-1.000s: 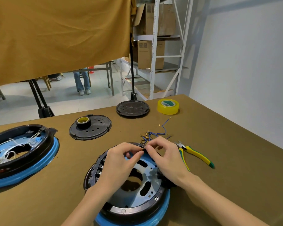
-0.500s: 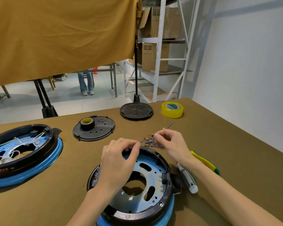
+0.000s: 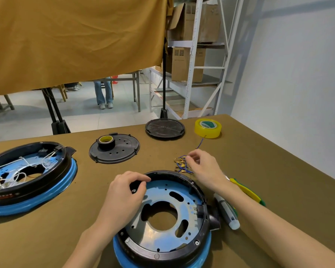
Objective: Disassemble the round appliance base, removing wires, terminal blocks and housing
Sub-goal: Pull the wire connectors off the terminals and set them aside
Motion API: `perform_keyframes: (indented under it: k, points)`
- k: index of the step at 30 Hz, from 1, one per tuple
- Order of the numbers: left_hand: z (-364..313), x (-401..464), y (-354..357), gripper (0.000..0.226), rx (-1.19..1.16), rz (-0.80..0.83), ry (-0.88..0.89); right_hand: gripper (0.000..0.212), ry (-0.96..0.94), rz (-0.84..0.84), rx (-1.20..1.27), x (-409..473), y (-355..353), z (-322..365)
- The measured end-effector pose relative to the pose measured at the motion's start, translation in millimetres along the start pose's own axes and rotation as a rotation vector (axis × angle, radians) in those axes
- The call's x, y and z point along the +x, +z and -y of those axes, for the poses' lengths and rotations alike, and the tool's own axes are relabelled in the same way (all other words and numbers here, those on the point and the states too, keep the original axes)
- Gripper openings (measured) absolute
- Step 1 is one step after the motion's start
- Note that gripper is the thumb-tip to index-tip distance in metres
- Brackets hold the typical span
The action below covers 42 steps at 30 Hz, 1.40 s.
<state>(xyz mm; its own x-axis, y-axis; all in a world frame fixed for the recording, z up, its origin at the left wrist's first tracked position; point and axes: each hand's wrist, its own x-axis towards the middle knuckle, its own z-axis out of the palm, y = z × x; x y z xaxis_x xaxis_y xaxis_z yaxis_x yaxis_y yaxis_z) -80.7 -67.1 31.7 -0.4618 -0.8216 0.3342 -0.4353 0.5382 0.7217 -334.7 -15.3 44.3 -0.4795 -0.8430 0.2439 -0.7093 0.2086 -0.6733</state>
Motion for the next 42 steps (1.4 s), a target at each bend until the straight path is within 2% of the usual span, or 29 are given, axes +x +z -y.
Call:
perform_keyframes:
  k: [5,9,15,18,23,25,27,31,33,37,38,42]
  points:
    - [-1.1,1.3,1.2,0.022,0.033,0.030,-0.008,0.026,-0.024,0.247,-0.095,-56.6,-2.5,7.6]
    - [-4.7,-5.7,0.7,0.019,0.082,0.087,0.010,0.021,-0.005,0.224,-0.077,-53.5,1.9,7.9]
    - [-4.5,-21.1,-0.6,0.020,0.129,0.127,0.009,0.025,0.051,0.163,-0.032,-32.3,12.3,3.1]
    - [1.8,-25.6,-4.4,0.025,0.035,0.073,0.025,0.024,0.018,0.159,-0.018,-28.2,8.2,-1.8]
    - [21.7,-32.6,-14.8,0.026,-0.161,0.018,0.041,0.030,-0.107,0.402,0.032,-22.7,-12.2,7.8]
    - [29.7,-37.6,-17.3,0.034,-0.106,0.027,0.106,0.040,-0.124,0.374,-0.028,-25.7,-11.3,15.0]
    - [36.2,-44.0,-18.8,0.040,0.038,0.035,0.202,0.046,-0.095,0.269,-0.143,-36.3,-7.1,18.9]
    - [42.8,-57.9,-19.4,0.037,0.121,-0.053,0.328,0.036,-0.087,0.116,-0.404,-67.2,2.7,18.9]
    - [43.8,-64.9,-21.3,0.030,0.111,-0.113,0.326,0.037,-0.180,0.114,-0.352,-66.3,5.7,19.4]
    - [42.6,-77.0,-24.4,0.021,0.107,-0.152,0.309,0.037,-0.276,0.310,-0.163,-42.1,7.0,39.7]
    - [42.4,-79.5,-23.4,0.023,0.107,-0.142,0.325,0.036,-0.288,0.314,-0.156,-37.1,9.1,45.1]
    - [46.8,-80.9,-23.1,0.034,0.112,-0.085,0.399,0.029,-0.298,0.090,-0.192,-48.1,18.1,60.4]
